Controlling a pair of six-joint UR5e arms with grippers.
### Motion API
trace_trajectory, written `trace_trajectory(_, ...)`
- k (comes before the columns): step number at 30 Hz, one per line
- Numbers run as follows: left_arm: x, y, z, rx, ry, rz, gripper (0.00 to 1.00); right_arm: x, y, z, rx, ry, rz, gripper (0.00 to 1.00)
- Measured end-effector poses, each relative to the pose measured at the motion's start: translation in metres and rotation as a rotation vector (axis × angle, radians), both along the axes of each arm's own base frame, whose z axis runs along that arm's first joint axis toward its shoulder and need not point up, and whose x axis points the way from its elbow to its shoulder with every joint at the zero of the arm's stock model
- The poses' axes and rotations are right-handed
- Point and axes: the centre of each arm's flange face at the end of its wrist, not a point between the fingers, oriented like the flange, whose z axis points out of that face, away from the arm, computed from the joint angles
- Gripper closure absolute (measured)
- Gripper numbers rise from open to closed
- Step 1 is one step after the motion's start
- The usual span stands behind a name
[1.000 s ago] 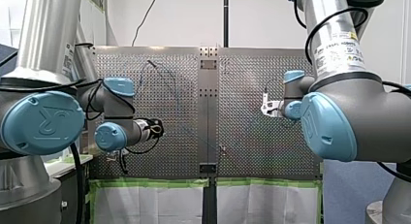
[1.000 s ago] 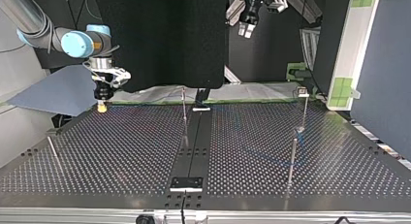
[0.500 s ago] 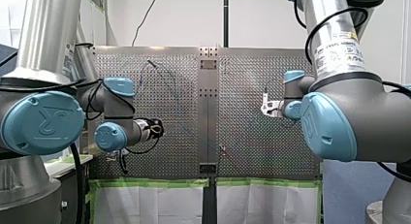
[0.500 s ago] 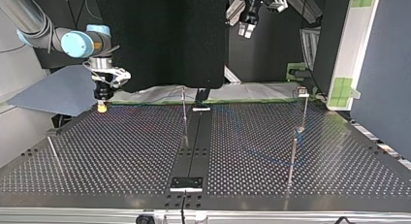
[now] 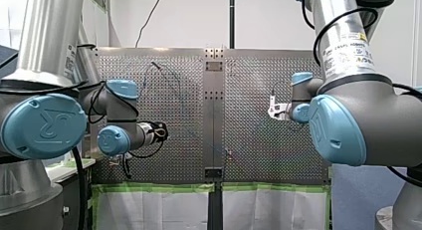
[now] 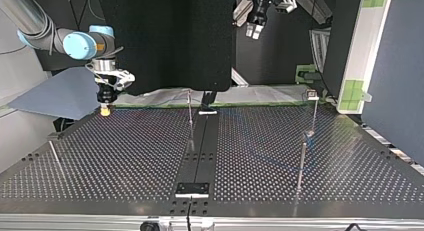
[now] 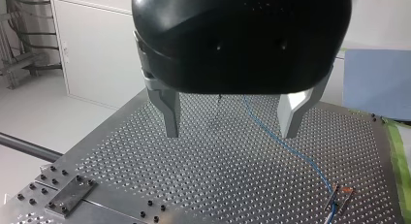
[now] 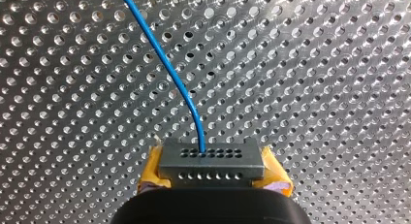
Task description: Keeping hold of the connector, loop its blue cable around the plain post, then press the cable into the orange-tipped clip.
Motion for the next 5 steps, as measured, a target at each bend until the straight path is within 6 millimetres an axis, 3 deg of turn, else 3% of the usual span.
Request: trace_trajectory(5, 0.0000, 0.0000, 0.0000, 0.000, 0.000, 0.000, 0.00, 0.0000, 0.0000, 0.0000, 0.000, 0.000, 0.000, 1.00)
